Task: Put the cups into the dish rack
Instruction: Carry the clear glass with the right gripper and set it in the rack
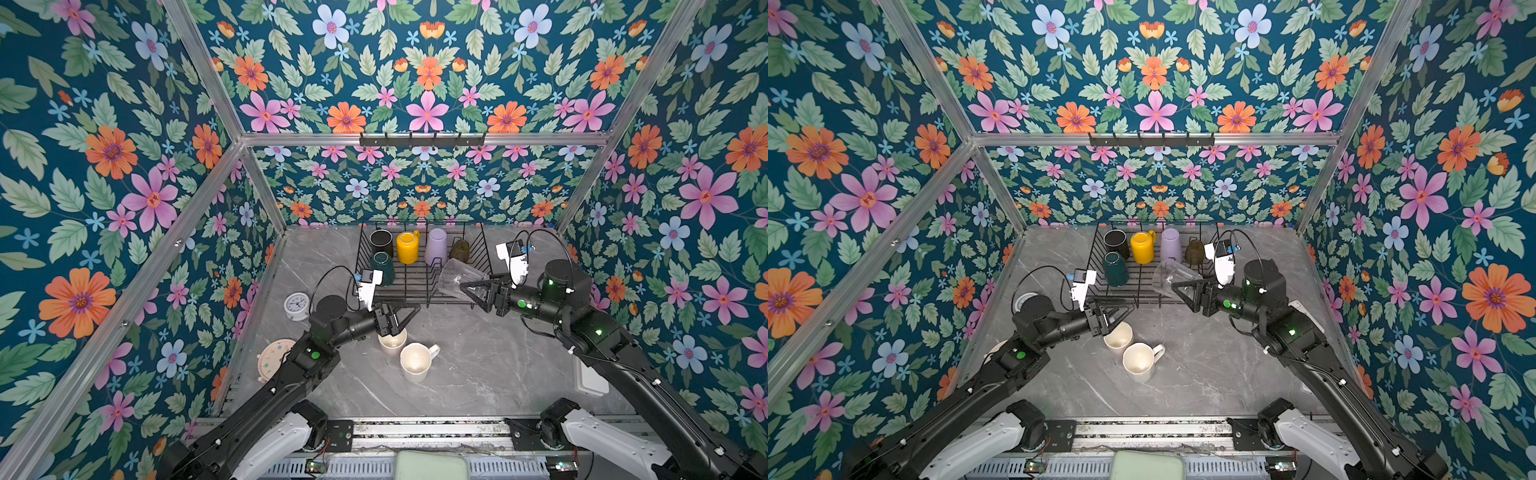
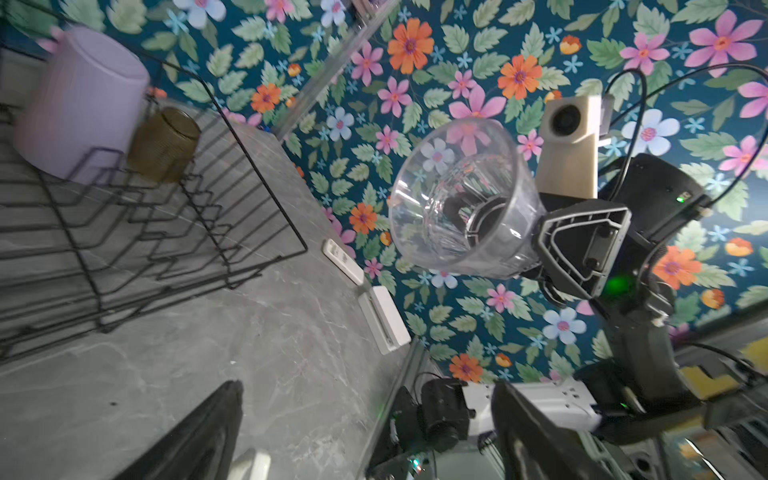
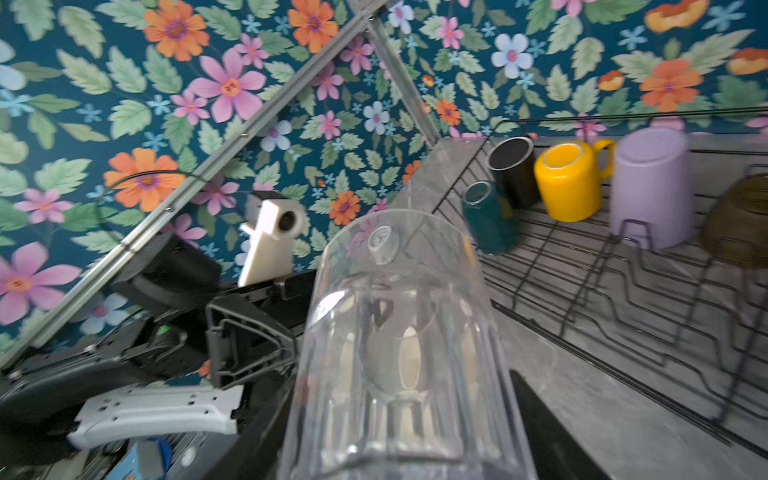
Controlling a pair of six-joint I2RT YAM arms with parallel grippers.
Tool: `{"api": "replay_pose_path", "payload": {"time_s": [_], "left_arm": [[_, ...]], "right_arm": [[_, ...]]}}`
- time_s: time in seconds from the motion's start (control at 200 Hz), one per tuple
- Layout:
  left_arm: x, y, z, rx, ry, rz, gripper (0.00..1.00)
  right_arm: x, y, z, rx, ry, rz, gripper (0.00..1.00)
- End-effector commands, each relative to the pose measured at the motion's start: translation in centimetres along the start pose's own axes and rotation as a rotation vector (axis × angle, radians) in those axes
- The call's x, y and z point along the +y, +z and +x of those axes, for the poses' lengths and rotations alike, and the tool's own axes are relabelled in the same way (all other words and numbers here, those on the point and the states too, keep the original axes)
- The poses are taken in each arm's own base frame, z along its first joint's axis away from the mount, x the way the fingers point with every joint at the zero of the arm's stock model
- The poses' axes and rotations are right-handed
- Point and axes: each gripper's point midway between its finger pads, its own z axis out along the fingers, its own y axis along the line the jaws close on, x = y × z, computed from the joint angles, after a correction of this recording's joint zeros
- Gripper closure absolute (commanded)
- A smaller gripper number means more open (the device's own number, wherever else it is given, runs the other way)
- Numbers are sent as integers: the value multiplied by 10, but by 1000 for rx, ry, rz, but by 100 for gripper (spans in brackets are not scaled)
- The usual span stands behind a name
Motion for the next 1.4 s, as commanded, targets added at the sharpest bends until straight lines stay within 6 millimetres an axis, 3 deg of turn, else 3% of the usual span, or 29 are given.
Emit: {"api": "replay_pose_path", "payload": {"time_s": [0.0, 0.22, 0.365, 0.48, 0.91, 1.15, 1.395], "left_arm": [[31, -15, -7, -42, 80, -222, 3], [66, -73, -35, -216, 152, -583, 0], [69, -112, -49, -338, 183, -712, 0], [69, -130, -54, -390, 200, -759, 0], [75, -165, -51, -431, 226, -882, 0], [79, -173, -49, -436, 234, -919, 0], [78, -179, -49, -441, 230, -930, 0]], "right_arm": [[-35, -9, 2, 38, -27, 210, 100], [-80, -14, -14, 115, -104, 472, 100], [-108, -13, -23, 169, -91, 554, 100], [-125, -5, -27, 228, -112, 618, 100], [-188, 47, -13, 471, -142, 731, 100], [-224, 79, -2, 577, -139, 763, 100], [-245, 103, 5, 636, -136, 767, 100]]}}
